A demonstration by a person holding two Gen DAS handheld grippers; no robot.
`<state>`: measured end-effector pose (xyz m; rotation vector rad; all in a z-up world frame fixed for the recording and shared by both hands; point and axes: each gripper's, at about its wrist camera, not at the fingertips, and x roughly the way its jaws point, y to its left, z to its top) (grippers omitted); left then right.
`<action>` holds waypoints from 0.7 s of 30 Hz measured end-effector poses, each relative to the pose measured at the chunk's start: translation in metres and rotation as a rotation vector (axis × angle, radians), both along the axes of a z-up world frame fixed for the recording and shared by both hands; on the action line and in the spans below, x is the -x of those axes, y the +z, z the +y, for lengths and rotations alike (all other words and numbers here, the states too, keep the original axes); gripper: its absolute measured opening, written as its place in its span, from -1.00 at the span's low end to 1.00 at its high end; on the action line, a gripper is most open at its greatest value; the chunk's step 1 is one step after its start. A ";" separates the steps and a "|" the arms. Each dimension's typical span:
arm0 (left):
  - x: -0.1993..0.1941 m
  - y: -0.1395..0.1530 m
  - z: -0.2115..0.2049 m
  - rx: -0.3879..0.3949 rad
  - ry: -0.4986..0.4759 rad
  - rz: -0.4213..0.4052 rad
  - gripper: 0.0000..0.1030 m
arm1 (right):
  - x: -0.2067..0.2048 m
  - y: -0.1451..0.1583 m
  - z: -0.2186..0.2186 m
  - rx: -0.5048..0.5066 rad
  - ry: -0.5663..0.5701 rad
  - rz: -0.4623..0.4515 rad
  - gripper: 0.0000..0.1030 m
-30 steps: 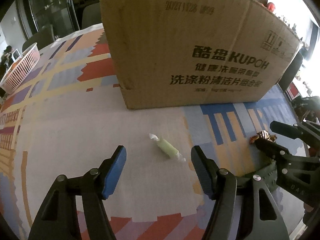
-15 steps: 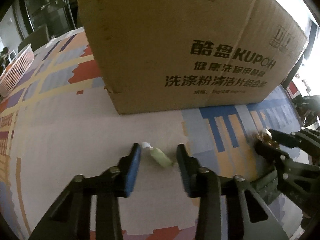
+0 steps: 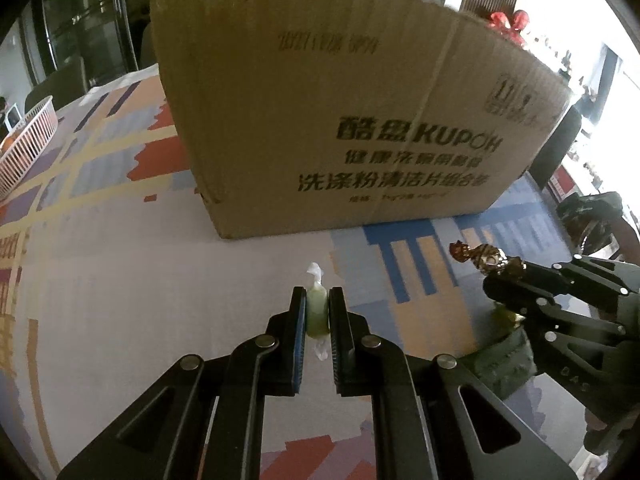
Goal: Organize snacks
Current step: 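Grasp the pale green wrapped candy with the left tool while the right tool grasps the gold-wrapped candy, then lift both candies and carry them over the cardboard box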
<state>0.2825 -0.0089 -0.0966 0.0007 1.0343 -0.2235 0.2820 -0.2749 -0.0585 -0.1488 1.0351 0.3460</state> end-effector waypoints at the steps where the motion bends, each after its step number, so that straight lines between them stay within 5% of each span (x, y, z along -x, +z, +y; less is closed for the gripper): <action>1: 0.001 0.002 0.001 0.006 -0.001 -0.003 -0.75 | 0.001 0.002 -0.001 -0.004 0.001 -0.004 -0.63; 21: 0.039 0.070 -0.015 0.047 -0.035 -0.147 -0.76 | 0.029 0.058 -0.020 -0.087 -0.024 -0.123 -0.64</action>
